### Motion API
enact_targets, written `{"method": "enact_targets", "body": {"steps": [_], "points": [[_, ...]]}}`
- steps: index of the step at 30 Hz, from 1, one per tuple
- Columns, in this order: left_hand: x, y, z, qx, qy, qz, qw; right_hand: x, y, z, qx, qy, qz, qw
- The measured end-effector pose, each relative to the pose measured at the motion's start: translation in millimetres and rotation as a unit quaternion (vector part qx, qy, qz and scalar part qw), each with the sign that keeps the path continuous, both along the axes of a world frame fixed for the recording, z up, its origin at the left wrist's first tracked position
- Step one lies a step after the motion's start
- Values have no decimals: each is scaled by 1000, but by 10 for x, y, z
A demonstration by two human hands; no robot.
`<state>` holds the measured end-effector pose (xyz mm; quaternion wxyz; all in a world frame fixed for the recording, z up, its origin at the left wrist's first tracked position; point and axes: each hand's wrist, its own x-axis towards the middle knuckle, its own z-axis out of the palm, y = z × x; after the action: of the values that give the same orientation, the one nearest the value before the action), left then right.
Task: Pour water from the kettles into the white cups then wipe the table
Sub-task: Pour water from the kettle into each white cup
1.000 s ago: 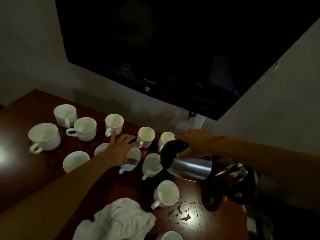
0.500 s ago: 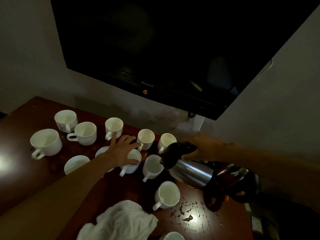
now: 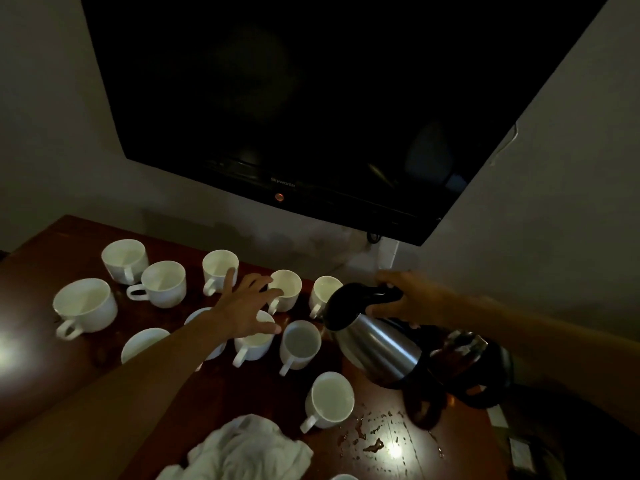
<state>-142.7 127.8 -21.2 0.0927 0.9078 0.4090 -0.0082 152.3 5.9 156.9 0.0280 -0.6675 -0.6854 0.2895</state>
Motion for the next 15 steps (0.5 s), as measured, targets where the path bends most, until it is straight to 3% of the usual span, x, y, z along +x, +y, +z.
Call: {"method": "enact_targets", "body": {"steps": [8,15], "points": [[-4,231,175,-16,-40,32,999,-20,313,228,40,-52,-7,998],[-26,455,274,6,-20,46,999,-113,698,321,40,-60,-10,997]]}}
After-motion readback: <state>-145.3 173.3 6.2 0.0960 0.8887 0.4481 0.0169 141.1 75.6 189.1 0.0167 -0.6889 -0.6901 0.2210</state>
